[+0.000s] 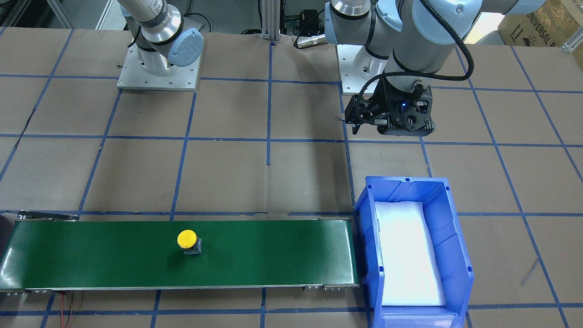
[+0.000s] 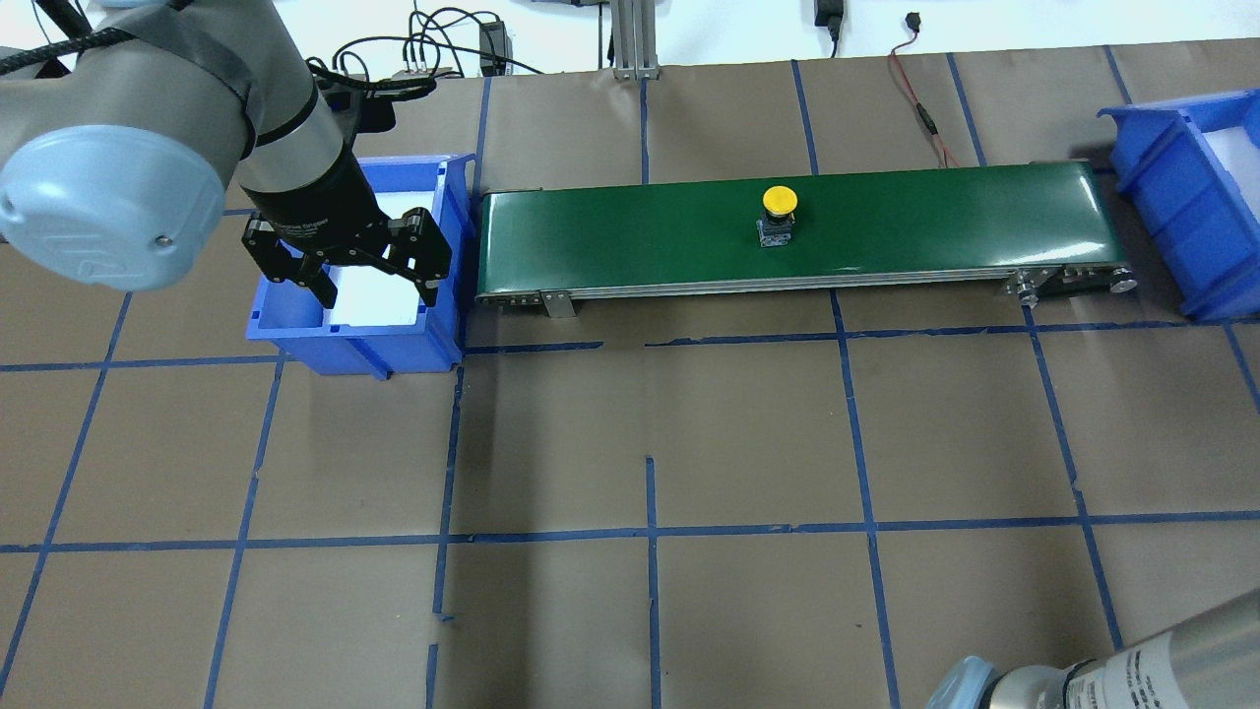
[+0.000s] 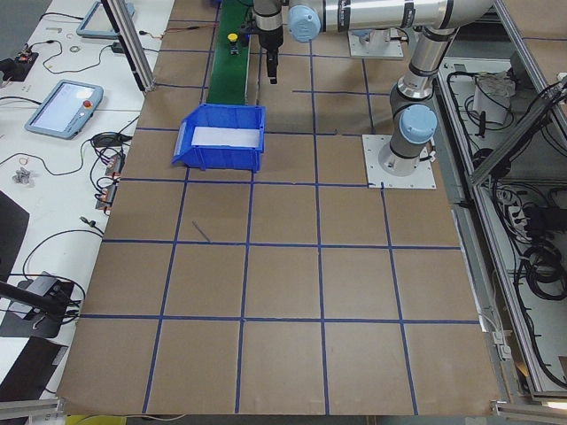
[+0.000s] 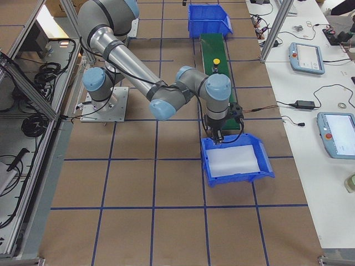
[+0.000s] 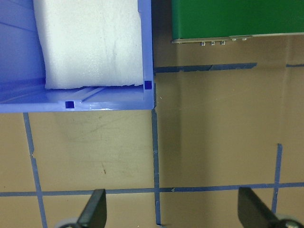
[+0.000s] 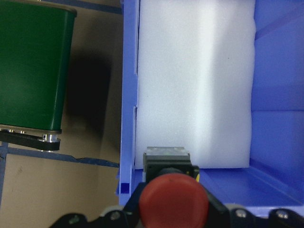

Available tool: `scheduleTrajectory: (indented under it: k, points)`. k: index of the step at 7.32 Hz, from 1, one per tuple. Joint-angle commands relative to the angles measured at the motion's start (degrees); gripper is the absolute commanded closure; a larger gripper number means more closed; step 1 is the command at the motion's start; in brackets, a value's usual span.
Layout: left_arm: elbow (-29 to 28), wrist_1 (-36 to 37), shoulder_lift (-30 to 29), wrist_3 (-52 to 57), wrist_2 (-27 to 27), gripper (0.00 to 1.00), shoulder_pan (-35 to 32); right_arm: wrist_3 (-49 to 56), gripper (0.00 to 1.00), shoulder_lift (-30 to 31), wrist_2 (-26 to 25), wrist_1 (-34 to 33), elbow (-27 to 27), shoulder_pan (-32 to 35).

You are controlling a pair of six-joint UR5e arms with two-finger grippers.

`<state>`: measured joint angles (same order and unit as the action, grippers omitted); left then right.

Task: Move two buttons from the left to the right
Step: 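Carry the red button with the right gripper into the far blue bin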

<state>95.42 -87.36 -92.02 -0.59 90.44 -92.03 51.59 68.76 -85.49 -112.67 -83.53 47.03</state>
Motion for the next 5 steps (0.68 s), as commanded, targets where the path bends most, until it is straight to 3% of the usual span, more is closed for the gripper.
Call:
scheduleTrajectory:
  k: [1, 2, 5]
  points:
    - [0.0, 0.0, 0.0, 0.1, 0.0, 0.04, 0.0, -0.1, 0.81, -4.2, 1.6, -1.2, 2.6, -0.8]
    - [0.1, 0.0, -0.2, 0.0, 0.0, 0.04, 0.0, -0.1, 0.81, -7.0, 1.6, -2.8, 5.3, -0.8]
    - [0.1, -0.1, -0.3, 0.1, 0.1, 0.04, -0.1, -0.3, 0.8, -10.6, 1.6, -3.3, 5.6, -0.9]
